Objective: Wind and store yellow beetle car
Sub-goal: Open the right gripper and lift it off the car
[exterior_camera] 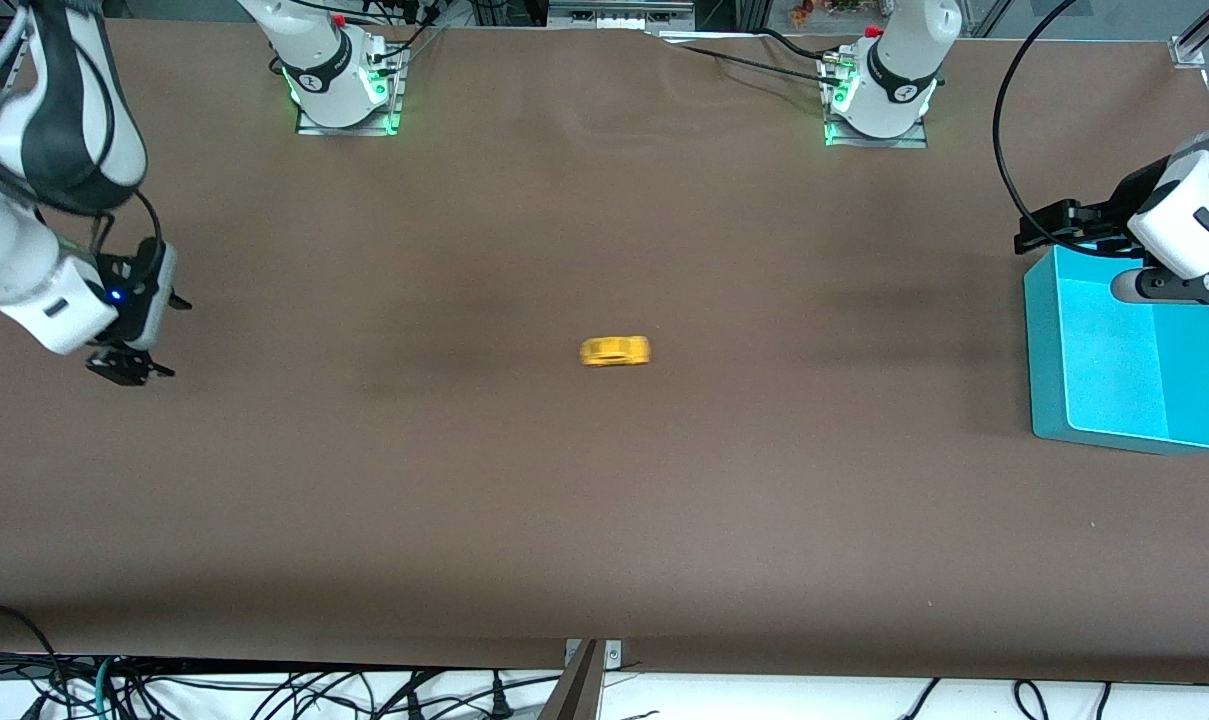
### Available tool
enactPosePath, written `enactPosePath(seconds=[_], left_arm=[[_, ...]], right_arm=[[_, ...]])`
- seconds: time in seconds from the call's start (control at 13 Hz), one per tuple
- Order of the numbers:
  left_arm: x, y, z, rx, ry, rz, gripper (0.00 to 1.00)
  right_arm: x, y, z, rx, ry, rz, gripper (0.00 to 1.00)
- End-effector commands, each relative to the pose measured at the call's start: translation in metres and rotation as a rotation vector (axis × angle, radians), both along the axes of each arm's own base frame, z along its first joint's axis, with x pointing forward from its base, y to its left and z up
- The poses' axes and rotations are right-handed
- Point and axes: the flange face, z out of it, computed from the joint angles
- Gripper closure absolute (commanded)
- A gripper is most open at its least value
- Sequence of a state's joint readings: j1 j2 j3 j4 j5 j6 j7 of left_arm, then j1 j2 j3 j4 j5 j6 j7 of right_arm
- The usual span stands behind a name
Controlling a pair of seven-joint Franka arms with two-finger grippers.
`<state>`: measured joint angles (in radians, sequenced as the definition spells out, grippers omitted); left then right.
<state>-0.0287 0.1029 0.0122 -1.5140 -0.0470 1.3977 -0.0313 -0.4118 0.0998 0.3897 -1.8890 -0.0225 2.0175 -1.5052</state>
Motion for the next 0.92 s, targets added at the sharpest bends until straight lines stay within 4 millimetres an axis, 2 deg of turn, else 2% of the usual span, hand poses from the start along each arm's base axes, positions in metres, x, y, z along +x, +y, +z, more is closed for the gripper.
enactPosePath(seconds=[0.0, 0.15, 0.31, 0.54, 0.69, 0.85], left_arm=[[0.001, -0.002, 0.002, -0.005, -0.01, -0.025, 0.0], [0.001, -0.005, 0.001, -0.006, -0.008, -0.031, 0.0], [0.004, -0.007, -0.004, -0.006, 0.001, -0.034, 0.0], [0.0, -0.018, -0.012, -0.012, 0.037, -0.06, 0.0], [-0.008, -0.04, -0.023, -0.013, 0.094, -0.102, 0.0], [-0.009, -0.036, -0.027, -0.015, 0.105, -0.1, 0.0]], right_arm=[[-0.018, 0.014, 0.044, -0.026, -0.015, -0.164, 0.0], [-0.029, 0.025, 0.069, -0.034, -0.027, -0.283, 0.0], [-0.038, 0.033, 0.09, -0.04, -0.035, -0.473, 0.0], [-0.049, 0.044, 0.103, -0.031, -0.033, -0.739, 0.0], [-0.058, 0.049, 0.11, -0.024, -0.014, -0.953, 0.0], [-0.061, 0.042, 0.11, 0.023, 0.03, -1.061, 0.0]])
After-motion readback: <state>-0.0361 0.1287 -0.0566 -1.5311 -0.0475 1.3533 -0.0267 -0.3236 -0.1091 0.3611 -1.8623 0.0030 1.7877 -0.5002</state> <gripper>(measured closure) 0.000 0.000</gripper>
